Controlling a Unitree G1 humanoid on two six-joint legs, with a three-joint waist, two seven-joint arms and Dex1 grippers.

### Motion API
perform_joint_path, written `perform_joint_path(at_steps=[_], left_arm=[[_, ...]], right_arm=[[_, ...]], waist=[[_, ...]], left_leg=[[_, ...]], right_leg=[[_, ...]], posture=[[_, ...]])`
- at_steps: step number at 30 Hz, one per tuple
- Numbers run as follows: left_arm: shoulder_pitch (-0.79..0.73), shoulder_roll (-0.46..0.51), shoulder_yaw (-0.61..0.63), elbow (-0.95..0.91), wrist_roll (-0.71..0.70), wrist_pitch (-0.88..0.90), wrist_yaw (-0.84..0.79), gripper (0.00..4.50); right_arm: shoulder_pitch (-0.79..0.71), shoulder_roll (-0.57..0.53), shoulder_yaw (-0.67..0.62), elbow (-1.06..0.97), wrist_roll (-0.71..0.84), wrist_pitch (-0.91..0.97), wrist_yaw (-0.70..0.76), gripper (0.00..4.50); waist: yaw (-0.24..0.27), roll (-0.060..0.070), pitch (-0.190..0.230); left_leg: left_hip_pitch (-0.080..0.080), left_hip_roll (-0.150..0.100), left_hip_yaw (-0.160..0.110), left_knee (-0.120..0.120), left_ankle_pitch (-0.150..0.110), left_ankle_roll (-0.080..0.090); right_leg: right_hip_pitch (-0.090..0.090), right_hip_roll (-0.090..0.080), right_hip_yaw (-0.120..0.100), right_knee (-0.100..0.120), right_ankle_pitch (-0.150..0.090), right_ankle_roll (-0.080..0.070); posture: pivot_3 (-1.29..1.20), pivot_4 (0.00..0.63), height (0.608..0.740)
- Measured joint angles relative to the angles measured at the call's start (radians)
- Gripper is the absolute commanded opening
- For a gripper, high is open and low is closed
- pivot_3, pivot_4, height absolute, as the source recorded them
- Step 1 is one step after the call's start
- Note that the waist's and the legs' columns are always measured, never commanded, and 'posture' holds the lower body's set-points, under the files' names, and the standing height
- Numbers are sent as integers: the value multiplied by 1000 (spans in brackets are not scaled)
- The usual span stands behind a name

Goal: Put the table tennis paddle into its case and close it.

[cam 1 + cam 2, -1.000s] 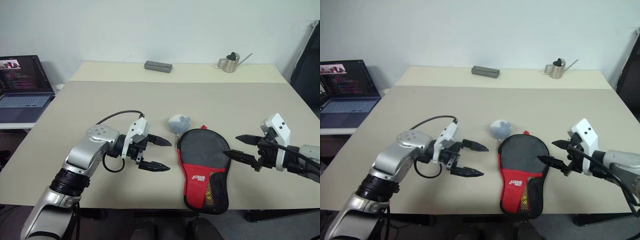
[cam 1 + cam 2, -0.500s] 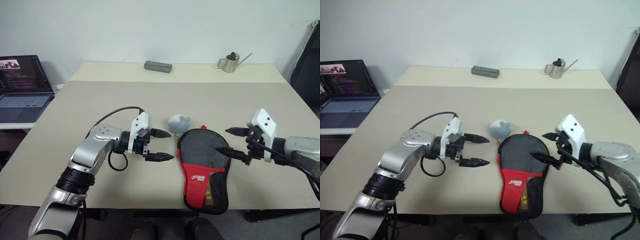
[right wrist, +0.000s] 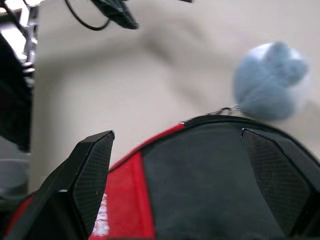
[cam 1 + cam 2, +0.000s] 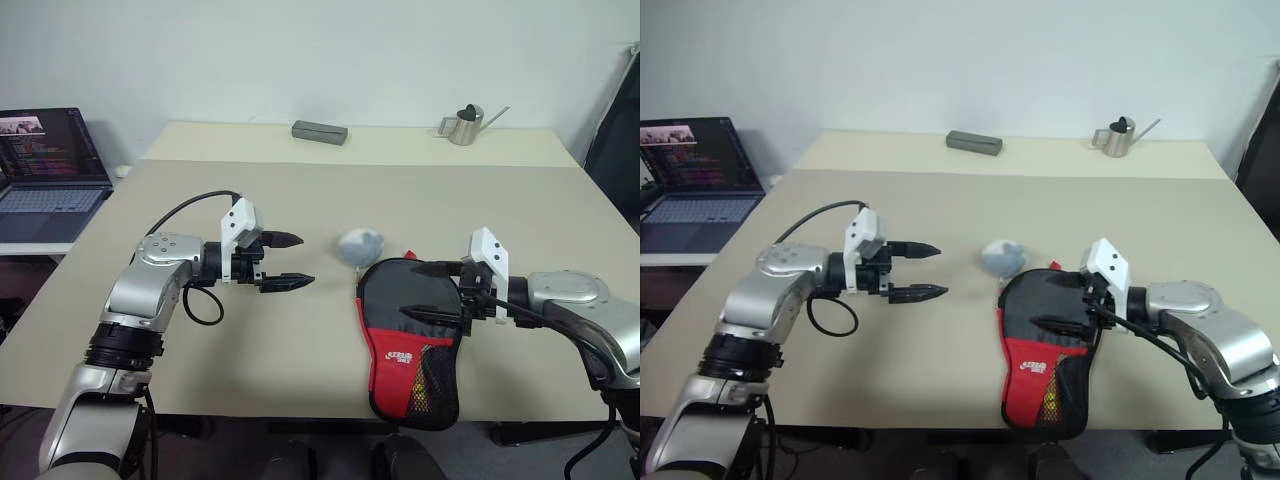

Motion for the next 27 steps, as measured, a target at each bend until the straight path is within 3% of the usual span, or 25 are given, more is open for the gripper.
perform_joint_path(at_steps=[9,27], left_arm=[[-1,-5,-5,-3,16,-16,-16,4500],[-57,-51,-16,104,100,-87,12,4500]], right_arm=[[-43,21,151,159,-226,-152,57,4464],[-128,129,236,329,-394,-270,129,4464]], waist=[[0,0,0],[0,0,0]], left_leg=[[0,0,0,0,0,0],[0,0,0,0,0,0]], right_leg=[[-1,0,0,0,0,0],[-1,0,0,1,0,0]], posture=[[0,150,740],[0,150,740]])
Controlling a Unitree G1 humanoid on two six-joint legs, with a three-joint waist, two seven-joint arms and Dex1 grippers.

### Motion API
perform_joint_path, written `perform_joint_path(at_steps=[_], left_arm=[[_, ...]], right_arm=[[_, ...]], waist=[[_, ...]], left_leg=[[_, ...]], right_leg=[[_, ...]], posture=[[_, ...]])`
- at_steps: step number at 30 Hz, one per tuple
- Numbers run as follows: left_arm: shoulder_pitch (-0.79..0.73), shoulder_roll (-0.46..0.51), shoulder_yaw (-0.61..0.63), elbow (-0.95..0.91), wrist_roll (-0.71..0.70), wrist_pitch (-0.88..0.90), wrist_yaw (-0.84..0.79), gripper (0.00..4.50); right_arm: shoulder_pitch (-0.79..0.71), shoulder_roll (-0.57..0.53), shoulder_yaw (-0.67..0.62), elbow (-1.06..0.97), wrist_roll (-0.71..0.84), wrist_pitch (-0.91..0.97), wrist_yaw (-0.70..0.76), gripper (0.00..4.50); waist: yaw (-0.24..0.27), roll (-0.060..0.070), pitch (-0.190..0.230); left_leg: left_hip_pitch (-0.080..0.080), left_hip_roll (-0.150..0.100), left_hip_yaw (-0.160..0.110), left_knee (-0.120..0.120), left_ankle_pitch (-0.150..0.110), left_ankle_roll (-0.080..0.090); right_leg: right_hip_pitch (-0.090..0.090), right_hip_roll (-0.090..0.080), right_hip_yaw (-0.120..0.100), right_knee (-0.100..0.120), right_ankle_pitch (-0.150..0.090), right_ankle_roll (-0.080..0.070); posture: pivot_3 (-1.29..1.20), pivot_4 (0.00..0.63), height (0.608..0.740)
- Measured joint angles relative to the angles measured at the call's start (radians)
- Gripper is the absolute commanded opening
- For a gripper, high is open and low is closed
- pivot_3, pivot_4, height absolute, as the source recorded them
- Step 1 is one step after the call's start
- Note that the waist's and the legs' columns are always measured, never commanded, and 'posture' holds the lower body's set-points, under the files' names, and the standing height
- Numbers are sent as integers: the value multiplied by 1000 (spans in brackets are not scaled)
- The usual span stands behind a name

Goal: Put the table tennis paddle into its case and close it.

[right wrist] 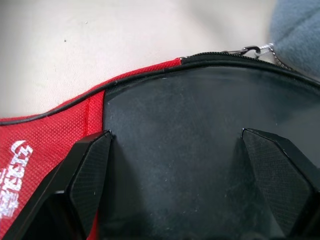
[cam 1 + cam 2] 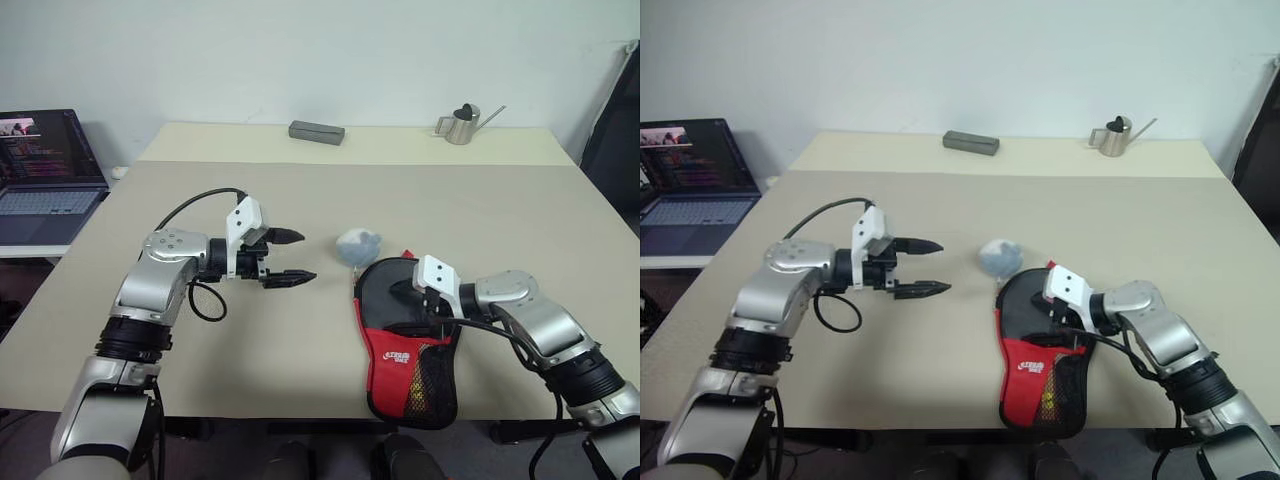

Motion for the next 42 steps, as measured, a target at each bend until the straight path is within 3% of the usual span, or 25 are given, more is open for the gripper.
perform_joint_path(at_steps=[27,34,42], left_arm=[[-160,-140,-48,270,183,-140,103,4500],[-201,-167,-53,329,214,-160,111,4500],[-233,-176,-56,365,227,-175,117,4500]], right_arm=[[-32,73,-8,137,-34,-32,43,4464],[-4,79,-15,155,-36,-78,17,4464],[6,123,-46,229,-33,-155,17,4464]], waist=[[-3,-7,-6],[-2,-9,-8],[-4,-10,-9]], left_leg=[[7,0,0,0,0,0],[23,0,0,-1,0,0],[27,1,0,-1,0,0]], right_leg=[[6,0,0,1,1,-1],[23,1,-1,-1,1,0],[25,4,1,0,1,-1]], posture=[[0,150,740],[0,150,740],[0,150,740]])
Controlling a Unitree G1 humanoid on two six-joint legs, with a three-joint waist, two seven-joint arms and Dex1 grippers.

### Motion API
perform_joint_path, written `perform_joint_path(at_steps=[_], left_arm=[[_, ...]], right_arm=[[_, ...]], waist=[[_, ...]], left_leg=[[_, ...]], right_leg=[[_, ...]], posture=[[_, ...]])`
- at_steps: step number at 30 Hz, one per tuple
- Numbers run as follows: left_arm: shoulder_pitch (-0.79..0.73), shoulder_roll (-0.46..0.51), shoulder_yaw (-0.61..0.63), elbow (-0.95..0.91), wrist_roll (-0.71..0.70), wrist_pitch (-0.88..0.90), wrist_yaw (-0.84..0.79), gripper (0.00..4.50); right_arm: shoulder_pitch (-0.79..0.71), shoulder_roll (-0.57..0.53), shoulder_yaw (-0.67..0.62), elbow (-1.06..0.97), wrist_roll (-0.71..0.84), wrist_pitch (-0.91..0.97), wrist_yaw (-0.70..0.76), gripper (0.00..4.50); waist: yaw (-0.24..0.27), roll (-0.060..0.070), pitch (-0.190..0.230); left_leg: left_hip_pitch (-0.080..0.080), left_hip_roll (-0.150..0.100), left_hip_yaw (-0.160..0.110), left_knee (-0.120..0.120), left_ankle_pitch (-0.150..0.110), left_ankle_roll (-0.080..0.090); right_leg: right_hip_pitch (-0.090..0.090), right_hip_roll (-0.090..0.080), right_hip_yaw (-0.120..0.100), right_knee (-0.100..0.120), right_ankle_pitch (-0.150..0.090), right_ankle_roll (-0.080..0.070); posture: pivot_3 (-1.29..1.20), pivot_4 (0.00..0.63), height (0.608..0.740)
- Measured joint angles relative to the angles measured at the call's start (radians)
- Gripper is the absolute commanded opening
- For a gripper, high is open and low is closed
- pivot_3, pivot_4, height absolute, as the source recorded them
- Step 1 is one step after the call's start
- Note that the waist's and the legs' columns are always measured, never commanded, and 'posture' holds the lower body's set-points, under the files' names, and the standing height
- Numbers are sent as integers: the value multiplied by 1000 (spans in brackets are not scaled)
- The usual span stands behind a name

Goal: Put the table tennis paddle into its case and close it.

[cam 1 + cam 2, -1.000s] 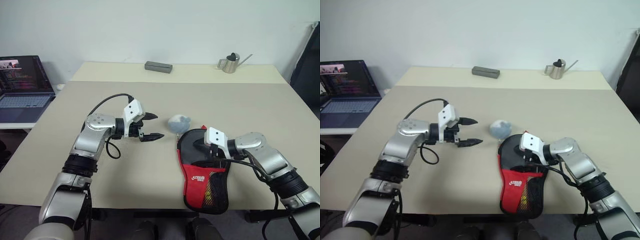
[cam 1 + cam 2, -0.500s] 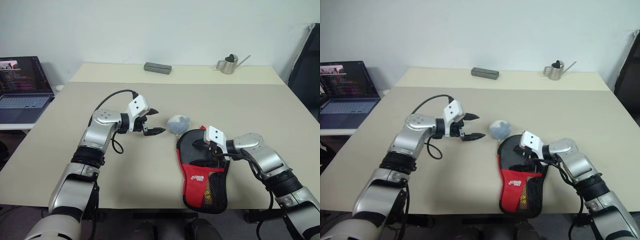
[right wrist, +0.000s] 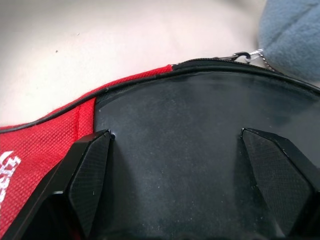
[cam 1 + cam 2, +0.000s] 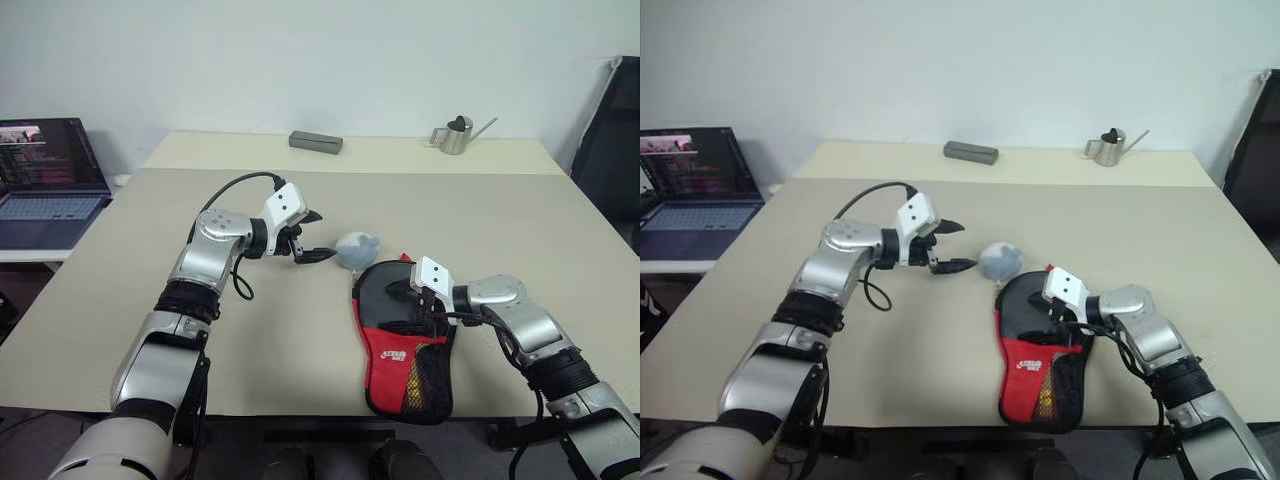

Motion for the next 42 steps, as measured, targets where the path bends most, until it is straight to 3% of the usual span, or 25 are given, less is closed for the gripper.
perform_joint_path(at_steps=[4,12,24,42], left_arm=[[0,3,0,0,0,0,-5,4500],[-25,-4,-11,89,46,-3,29,4500],[-185,-127,-48,387,137,-97,99,4500],[-235,-195,-58,534,202,-157,83,4500]], right_arm=[[0,19,-8,47,0,-34,-7,4464],[-8,32,-10,80,-1,-55,-12,4464],[-17,42,-7,81,-4,-54,-18,4464],[-18,42,-7,80,-4,-52,-19,4464]], waist=[[0,0,0],[0,-1,-3],[-3,-2,-3],[-4,-3,-3]], left_leg=[[8,0,0,-1,0,0],[8,0,-1,-1,0,0],[7,1,-1,-2,0,0],[7,1,-1,-2,0,0]], right_leg=[[8,0,0,-1,-1,2],[9,2,0,-1,-3,4],[8,2,0,-3,-3,5],[8,2,0,-4,-3,5]], posture=[[0,150,740],[0,150,740],[0,150,740],[0,150,740]])
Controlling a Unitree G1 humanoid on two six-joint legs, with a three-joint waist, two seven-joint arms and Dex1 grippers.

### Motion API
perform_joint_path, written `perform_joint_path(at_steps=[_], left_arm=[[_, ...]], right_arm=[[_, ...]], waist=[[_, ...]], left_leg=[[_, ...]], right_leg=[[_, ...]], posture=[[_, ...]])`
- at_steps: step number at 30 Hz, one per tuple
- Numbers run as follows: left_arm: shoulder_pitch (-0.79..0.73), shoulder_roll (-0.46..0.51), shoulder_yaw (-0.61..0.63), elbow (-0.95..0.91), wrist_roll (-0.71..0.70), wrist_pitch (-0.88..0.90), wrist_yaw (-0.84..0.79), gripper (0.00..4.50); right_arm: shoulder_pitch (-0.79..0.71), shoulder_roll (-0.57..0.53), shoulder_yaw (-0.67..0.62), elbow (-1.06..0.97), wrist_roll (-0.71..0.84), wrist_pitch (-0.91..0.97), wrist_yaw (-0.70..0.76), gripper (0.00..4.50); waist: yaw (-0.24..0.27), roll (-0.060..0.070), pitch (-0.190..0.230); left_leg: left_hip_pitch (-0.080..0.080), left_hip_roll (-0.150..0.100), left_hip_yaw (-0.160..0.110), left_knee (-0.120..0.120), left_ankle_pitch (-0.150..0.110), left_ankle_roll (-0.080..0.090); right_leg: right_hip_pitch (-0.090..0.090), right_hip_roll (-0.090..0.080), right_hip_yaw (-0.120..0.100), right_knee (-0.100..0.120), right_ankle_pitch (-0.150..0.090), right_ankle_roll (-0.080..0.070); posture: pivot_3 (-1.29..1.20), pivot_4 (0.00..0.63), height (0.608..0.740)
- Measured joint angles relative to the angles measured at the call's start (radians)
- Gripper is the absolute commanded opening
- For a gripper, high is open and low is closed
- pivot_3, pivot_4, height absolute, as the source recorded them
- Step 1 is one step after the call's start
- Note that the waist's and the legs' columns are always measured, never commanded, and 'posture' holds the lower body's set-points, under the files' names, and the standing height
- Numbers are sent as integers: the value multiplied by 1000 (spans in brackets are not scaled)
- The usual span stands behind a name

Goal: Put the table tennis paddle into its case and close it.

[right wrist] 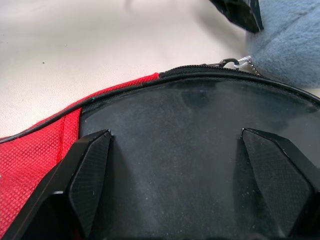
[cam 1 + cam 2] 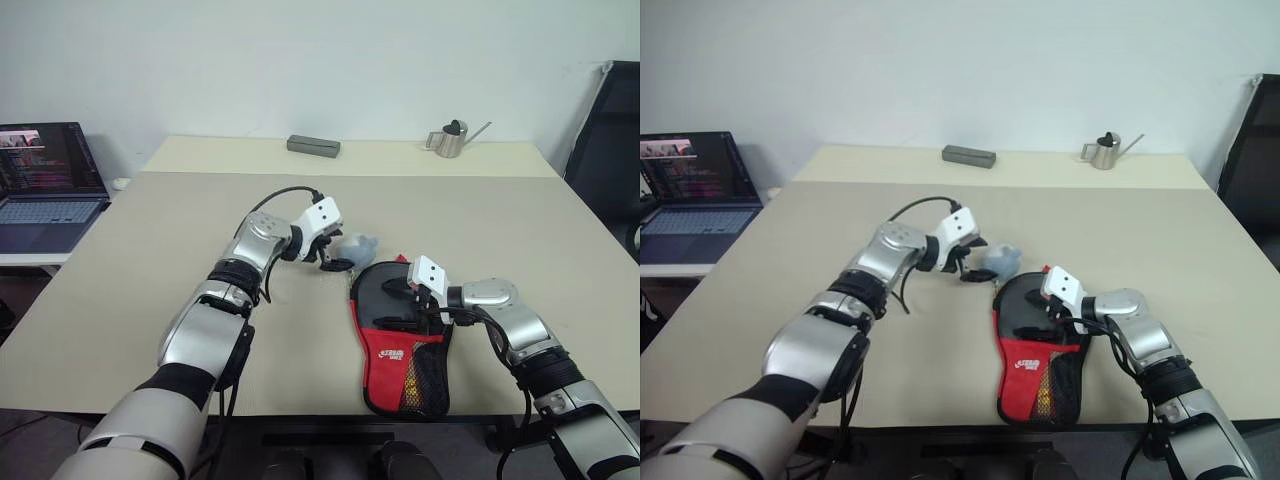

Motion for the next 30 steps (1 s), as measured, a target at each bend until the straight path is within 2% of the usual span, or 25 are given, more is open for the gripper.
perform_joint_path(at_steps=[5,7,11,16,19,21,30], left_arm=[[-5,-19,-14,21,33,-17,44,4500],[-8,-29,-13,35,38,-17,60,4107],[-8,-43,-13,47,45,-17,88,2843],[-8,-56,-13,51,51,-17,97,1049],[-8,-66,-13,52,56,-17,100,331],[-8,-70,-12,52,57,-19,104,193],[-8,-99,-16,52,75,-43,137,187]], right_arm=[[-1,0,0,0,0,4,0,4464],[-2,1,0,0,0,7,0,4500],[-2,2,0,-1,0,7,0,4500],[-1,2,0,-1,0,9,-1,4500],[1,2,0,-4,-2,12,-4,4500],[5,2,0,-10,-3,15,-7,4500],[6,2,2,-18,-4,32,-20,4500]], waist=[[0,0,0],[0,0,0],[-1,0,0],[-2,0,0],[-2,0,0],[-2,0,0],[0,0,0]], left_leg=[[0,0,0,0,0,0],[0,0,0,0,0,0],[0,0,0,0,0,0],[0,0,0,0,0,0],[0,0,0,0,0,0],[0,0,-1,0,0,0],[-1,0,-1,-1,0,0]], right_leg=[[0,0,0,0,0,0],[0,0,0,-1,0,0],[0,0,0,-1,0,0],[0,0,0,-1,0,0],[1,0,0,-2,0,0],[1,0,0,-2,0,0],[1,0,-1,-4,0,1]], posture=[[0,150,740],[0,150,740],[0,150,740],[0,150,740],[0,150,740],[0,150,740],[0,150,740]])
